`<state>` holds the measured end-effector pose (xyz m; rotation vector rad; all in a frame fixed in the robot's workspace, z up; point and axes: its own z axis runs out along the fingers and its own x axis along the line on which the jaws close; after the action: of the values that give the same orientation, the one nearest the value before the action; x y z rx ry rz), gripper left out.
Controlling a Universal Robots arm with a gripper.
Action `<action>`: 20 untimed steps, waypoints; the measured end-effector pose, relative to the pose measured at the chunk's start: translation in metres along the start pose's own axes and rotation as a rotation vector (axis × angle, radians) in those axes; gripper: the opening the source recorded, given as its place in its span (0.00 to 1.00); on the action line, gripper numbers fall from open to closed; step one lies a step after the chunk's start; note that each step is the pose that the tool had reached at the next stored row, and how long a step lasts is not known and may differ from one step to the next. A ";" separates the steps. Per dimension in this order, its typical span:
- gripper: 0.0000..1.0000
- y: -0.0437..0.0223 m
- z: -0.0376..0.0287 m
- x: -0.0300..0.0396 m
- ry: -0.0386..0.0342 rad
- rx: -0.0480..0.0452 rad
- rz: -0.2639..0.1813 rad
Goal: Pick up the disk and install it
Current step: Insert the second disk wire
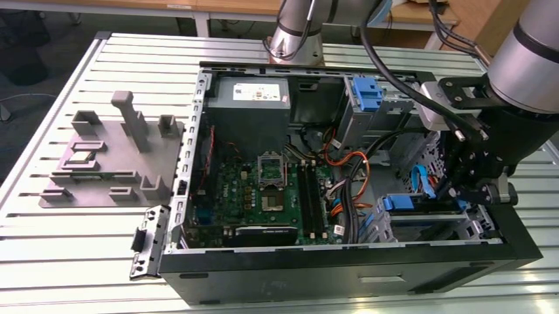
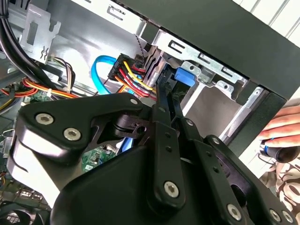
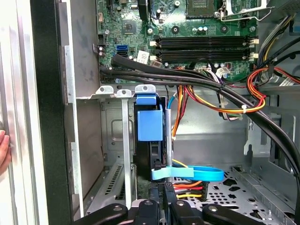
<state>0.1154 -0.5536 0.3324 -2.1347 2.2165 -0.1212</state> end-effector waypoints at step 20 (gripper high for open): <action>0.16 0.0005 0.0054 0.0000 0.0002 0.0000 0.000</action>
<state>0.1154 -0.5536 0.3270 -2.1348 2.2165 -0.1215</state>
